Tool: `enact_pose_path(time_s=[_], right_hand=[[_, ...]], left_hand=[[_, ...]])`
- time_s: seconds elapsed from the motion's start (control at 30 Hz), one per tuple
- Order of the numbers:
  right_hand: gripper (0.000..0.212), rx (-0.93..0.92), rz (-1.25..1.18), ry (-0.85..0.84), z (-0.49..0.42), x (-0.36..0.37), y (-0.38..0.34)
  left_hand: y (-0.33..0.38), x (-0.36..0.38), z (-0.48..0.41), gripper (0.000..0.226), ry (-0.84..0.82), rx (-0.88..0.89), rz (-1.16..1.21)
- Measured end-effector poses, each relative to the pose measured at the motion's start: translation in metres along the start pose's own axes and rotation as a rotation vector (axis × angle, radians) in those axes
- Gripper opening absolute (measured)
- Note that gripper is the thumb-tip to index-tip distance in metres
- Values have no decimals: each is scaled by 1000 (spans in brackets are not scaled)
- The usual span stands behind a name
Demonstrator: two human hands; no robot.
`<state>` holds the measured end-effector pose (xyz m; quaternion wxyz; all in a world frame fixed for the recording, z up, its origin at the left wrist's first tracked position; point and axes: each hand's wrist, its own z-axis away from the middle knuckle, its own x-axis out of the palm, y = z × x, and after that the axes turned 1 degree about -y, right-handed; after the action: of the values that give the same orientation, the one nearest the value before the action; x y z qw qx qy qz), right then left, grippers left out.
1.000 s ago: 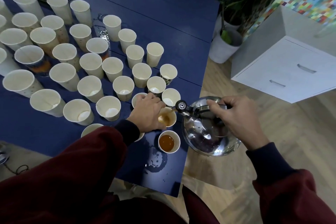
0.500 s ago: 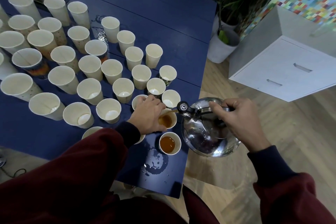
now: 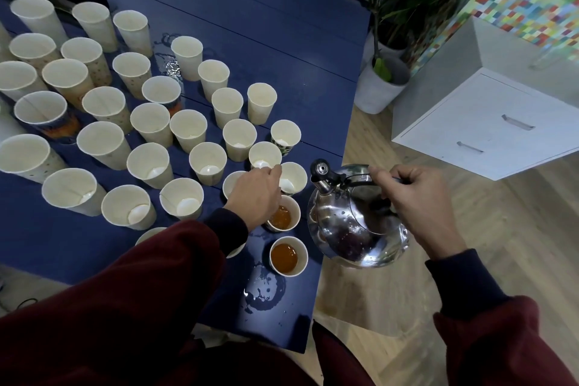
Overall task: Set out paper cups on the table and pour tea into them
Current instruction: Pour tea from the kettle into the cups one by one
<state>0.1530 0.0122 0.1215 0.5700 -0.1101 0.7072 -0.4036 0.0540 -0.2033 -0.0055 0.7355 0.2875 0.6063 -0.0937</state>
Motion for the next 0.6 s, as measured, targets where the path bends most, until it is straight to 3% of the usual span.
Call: enact_pose_path(time_s=[0.17, 0.6], right_hand=[[56, -26, 86, -1, -12, 2, -6], [59, -26, 263, -13, -30, 12, 6]], left_hand=[[1, 7, -9, 21, -17, 13, -99], [1, 17, -20, 17, 8, 32, -34]])
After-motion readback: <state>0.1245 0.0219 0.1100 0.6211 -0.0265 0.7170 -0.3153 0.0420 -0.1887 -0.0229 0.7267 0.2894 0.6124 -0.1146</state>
